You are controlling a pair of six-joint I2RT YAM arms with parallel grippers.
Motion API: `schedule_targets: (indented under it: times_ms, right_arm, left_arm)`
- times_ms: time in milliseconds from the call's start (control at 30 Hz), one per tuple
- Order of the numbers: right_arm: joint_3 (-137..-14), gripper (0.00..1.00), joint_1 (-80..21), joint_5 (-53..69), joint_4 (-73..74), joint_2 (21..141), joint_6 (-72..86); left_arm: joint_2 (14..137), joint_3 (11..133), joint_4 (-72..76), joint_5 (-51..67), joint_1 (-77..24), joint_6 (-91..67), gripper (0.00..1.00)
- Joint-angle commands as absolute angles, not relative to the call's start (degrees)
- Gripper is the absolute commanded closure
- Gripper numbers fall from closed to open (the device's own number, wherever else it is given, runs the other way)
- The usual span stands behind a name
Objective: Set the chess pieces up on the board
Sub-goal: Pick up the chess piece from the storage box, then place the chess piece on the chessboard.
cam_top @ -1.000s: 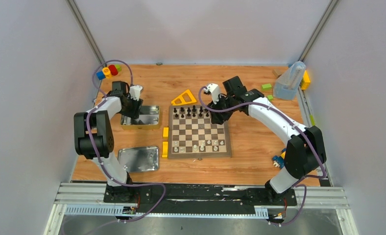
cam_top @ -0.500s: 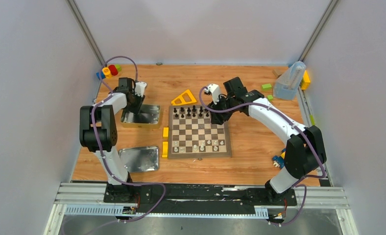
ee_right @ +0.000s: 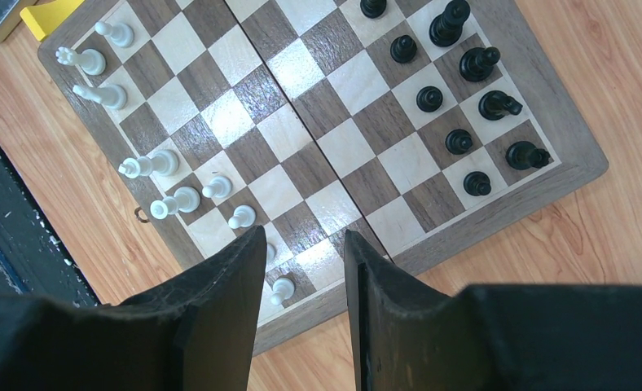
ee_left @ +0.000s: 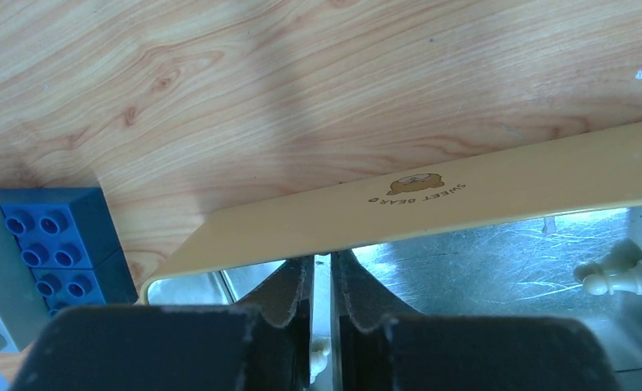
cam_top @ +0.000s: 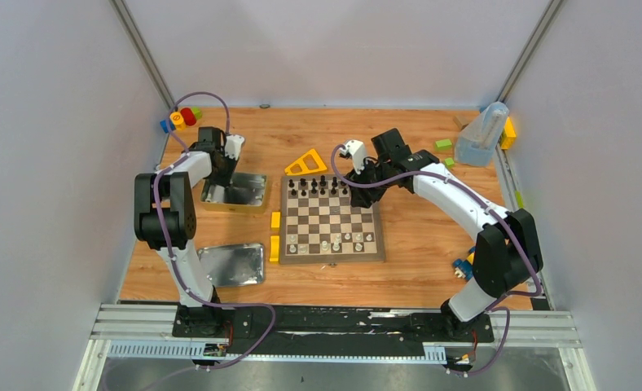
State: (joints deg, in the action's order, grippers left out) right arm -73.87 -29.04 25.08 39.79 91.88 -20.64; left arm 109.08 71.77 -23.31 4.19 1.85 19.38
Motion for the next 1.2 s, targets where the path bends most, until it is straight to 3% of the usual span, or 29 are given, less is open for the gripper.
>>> schedule_targets:
  times_ms: [0,400,667,867,967,1167]
  right_arm:
    - [-74.0,0.59,-28.7,26.4,38.1,90.2,-20.2]
    - [-74.2,0.59,-28.7,26.7,38.3,89.2,-20.4]
    - [-78.1,0.59,-28.7,35.1,38.2,90.3,-19.9]
    - [-82.1,0.58,-28.6,48.5,35.3,92.8,-14.8]
    - [-83.7,0.52,-28.1,54.7,33.2,94.1,-11.3]
    - [-85.3,0.47,-26.8,64.3,28.0,96.7,-3.0]
  left_arm:
    - [108.2,71.9,-22.4,4.5,1.6,18.7,0.91]
    - [96.8,66.5,-24.2,8.5,1.6,20.9,0.99]
    - [83.0,65.0,-31.2,20.8,0.7,26.6,0.99]
    - [73.2,65.6,-36.1,30.0,-9.2,29.0,0.98]
    - [70.0,65.8,-36.3,30.6,-17.2,29.4,0.97]
    - [71.5,70.2,-38.6,30.0,-29.2,28.4,0.97]
